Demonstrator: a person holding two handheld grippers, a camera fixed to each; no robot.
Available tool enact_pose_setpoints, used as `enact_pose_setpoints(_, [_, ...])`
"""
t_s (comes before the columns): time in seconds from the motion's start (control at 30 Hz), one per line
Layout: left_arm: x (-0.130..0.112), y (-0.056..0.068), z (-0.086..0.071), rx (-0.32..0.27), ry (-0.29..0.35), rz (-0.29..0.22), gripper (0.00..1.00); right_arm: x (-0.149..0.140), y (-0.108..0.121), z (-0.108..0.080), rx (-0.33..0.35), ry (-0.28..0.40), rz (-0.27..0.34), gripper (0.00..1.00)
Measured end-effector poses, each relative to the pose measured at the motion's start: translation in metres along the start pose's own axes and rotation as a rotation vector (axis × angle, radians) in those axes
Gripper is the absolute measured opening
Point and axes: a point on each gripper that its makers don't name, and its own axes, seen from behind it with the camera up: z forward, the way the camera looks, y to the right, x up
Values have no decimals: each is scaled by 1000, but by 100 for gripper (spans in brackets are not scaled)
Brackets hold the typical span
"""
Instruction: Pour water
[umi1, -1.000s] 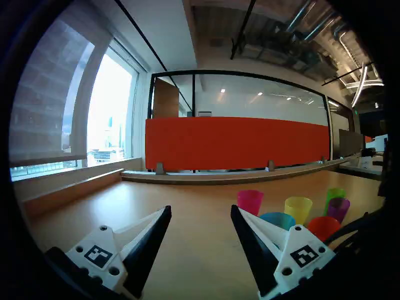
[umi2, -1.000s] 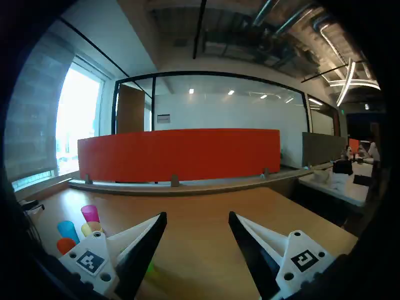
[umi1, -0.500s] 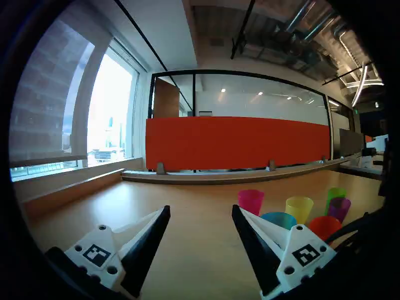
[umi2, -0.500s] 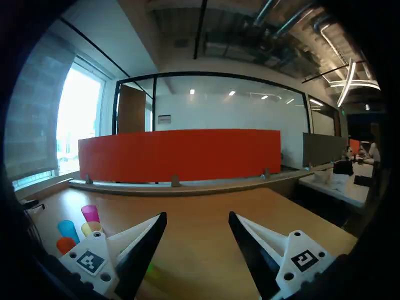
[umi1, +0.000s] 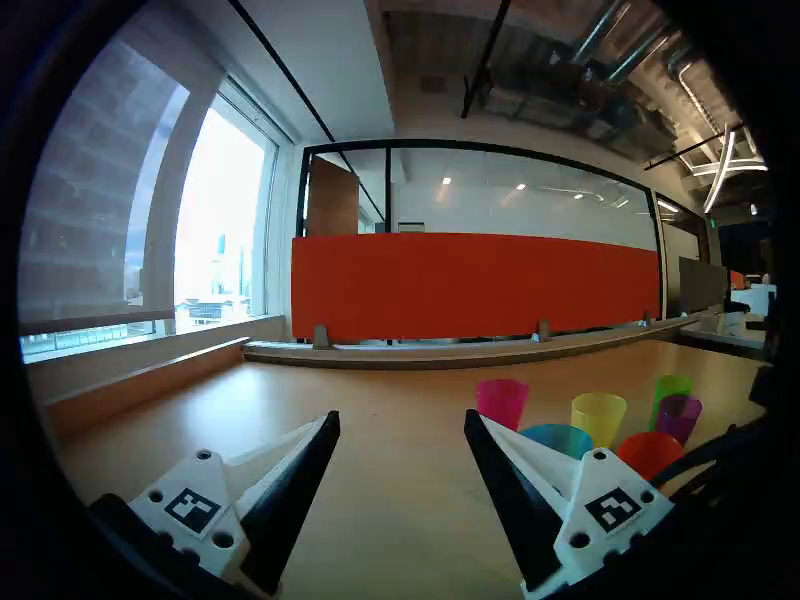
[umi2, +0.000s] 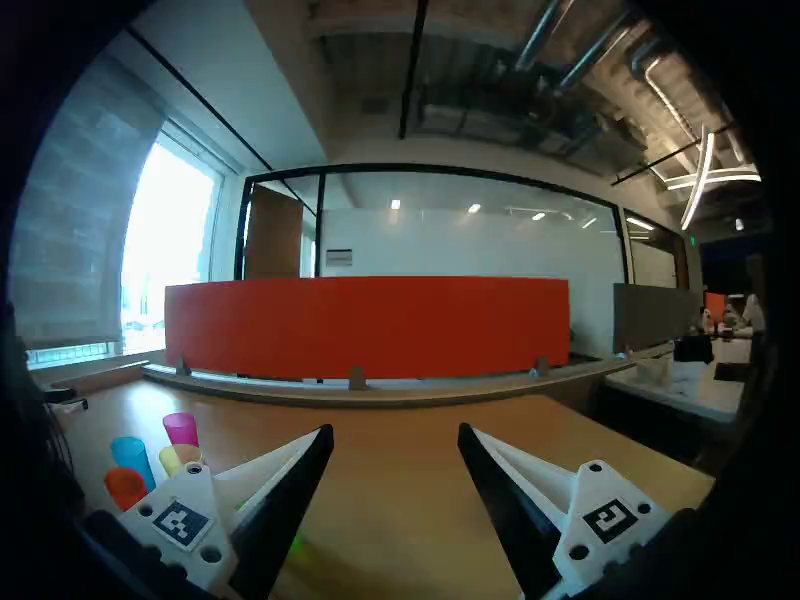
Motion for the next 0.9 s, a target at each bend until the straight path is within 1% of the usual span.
enact_pose_setpoints(0.1, [0, 0, 0, 0, 0, 0, 92, -8, -9, 1, 29, 5, -10, 98])
enact_pose_setpoints(0.2, [0, 0, 0, 0, 0, 0, 92, -13, -16, 1, 47, 23, -35, 99])
enact_pose_setpoints(0.3, [0, 0, 0, 0, 0, 0, 92, -16, -19, 2, 53, 47, -58, 99])
enact_pose_setpoints(0.4, [0, 0, 0, 0, 0, 0, 92, -19, -21, 3, 59, 65, -65, 99])
enact_pose_setpoints(0.5, [-1, 0, 0, 0, 0, 0, 92, -25, -18, 6, 60, 61, -54, 99])
enact_pose_setpoints(0.77, [-1, 0, 0, 0, 0, 0, 92, -33, 5, 11, 21, 57, -9, 99])
enact_pose_setpoints(0.9, [-1, 0, 0, 0, 0, 0, 92, -41, 11, 14, 11, 45, 11, 100])
